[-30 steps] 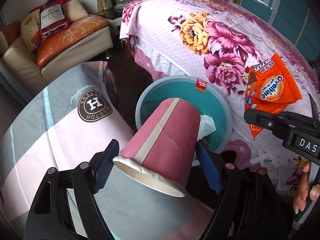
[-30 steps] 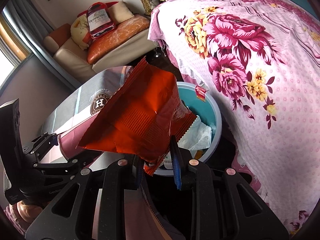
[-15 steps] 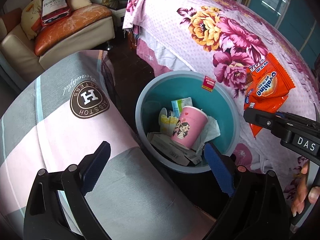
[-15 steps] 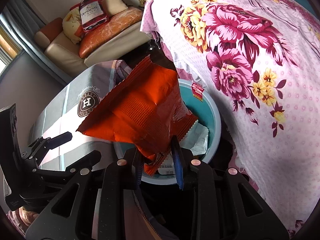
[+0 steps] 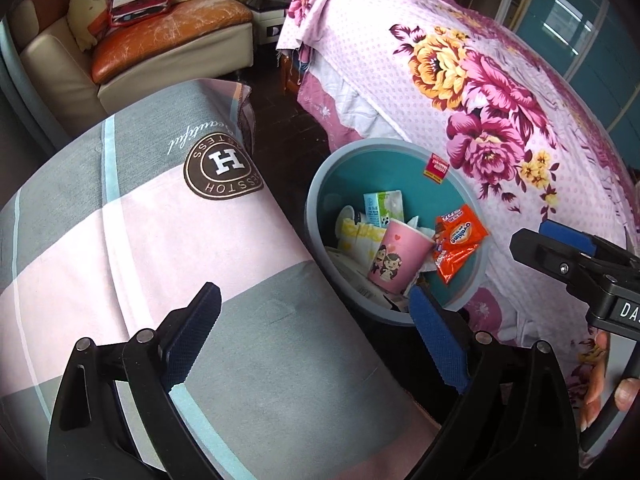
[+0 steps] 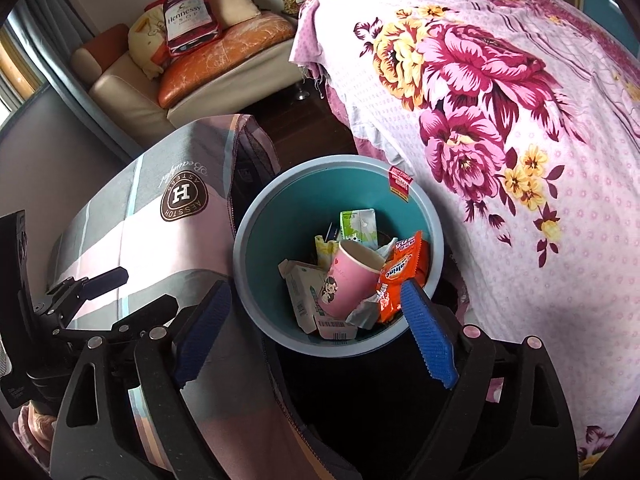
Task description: Collect trash
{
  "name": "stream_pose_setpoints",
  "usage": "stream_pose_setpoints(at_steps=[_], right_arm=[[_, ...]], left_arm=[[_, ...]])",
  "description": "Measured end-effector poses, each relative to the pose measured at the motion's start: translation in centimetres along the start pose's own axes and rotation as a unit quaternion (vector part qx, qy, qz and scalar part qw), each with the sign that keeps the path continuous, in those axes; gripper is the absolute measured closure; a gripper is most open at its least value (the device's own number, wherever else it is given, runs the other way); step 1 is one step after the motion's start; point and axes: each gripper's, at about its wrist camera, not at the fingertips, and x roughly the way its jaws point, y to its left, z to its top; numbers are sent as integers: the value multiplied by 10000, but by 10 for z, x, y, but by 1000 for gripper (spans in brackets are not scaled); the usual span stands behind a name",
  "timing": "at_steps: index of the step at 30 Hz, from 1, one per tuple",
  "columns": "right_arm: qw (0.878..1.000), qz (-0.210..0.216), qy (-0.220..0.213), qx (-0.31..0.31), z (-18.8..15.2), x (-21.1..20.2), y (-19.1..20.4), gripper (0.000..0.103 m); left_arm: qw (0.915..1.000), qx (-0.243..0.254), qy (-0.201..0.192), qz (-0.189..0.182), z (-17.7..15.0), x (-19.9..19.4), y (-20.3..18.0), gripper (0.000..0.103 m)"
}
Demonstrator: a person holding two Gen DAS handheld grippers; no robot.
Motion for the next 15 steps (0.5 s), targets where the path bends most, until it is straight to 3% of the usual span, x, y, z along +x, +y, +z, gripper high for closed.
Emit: stream_pose_setpoints(at_steps=[7, 15], right_arm=[[9996, -90, 152, -213, -16, -12, 23, 13], [9976, -160, 202, -636, -38, -32, 62, 7]], left_arm=[[9992, -295, -48, 252, -16, -24, 22, 6], [9969, -485, -419, 466, -37, -68, 44, 5]])
